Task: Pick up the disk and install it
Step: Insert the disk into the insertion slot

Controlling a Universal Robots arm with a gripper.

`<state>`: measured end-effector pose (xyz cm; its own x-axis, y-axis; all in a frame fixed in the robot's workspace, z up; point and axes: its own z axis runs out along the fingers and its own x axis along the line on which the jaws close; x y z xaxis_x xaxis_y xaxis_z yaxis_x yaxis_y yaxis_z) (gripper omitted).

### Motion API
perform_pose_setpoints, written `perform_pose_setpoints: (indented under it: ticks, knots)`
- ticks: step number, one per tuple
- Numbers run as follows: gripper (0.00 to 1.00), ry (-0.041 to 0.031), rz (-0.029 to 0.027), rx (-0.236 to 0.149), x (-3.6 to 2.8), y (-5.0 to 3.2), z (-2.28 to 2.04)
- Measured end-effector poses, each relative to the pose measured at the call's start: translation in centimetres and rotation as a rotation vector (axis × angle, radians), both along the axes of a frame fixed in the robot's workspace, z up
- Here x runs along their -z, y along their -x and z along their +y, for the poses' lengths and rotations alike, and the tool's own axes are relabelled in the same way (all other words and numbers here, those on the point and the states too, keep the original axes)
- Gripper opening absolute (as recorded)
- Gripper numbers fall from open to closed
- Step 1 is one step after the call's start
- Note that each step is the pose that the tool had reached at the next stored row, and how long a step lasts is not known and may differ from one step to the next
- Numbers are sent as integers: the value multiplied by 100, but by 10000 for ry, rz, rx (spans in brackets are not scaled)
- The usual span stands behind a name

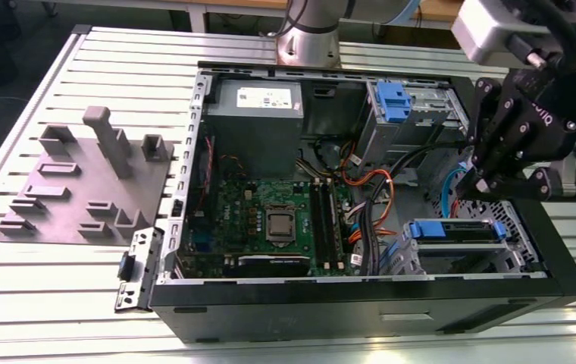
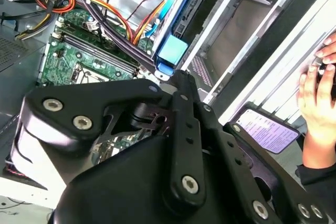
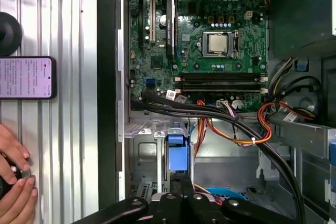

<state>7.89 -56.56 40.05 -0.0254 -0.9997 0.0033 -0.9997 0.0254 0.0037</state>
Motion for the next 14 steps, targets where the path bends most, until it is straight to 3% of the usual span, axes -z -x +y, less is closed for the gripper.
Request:
perform_pose_setpoints:
  ticks: [14]
  knots:
    - [11,-1,0,-1,255,-5,0]
